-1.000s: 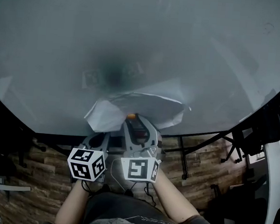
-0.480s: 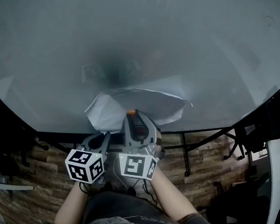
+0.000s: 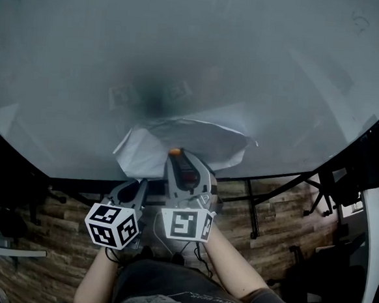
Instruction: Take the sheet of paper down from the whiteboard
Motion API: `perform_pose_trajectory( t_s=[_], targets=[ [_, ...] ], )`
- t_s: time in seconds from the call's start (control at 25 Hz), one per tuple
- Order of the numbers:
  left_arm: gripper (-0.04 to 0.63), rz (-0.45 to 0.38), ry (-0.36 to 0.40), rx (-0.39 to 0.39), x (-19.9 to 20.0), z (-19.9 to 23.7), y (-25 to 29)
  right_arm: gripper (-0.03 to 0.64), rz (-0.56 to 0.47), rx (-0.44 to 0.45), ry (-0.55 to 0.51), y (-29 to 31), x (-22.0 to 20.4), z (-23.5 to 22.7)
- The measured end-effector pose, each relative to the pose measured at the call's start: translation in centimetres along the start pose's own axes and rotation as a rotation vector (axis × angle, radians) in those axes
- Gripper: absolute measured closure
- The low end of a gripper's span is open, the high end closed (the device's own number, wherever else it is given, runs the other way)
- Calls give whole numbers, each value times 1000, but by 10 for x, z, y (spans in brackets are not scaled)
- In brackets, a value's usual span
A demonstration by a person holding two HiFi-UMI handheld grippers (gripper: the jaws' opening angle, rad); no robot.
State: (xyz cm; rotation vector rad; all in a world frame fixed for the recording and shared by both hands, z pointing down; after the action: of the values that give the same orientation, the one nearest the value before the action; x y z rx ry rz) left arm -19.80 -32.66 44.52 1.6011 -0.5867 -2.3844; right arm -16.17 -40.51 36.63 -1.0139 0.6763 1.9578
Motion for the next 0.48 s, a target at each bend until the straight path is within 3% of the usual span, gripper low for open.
perform_pose_trajectory(
  t_s=[0.48],
  targets=[
    [581,9,14,-11,-2,-4,-2,495,29,-97,-37,2,0,1]
  ],
)
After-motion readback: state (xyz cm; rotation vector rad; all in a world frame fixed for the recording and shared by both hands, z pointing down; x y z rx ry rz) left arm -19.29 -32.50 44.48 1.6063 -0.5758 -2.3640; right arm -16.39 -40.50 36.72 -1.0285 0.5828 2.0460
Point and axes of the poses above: the fingertips, and each gripper's own axes: y forward along the fingers, z to its left, x out of its top, the point moved 1 cm from there along -y, backward along the fingers, and after that the axes turned 7 degrees about z, right-handed, at the moved point
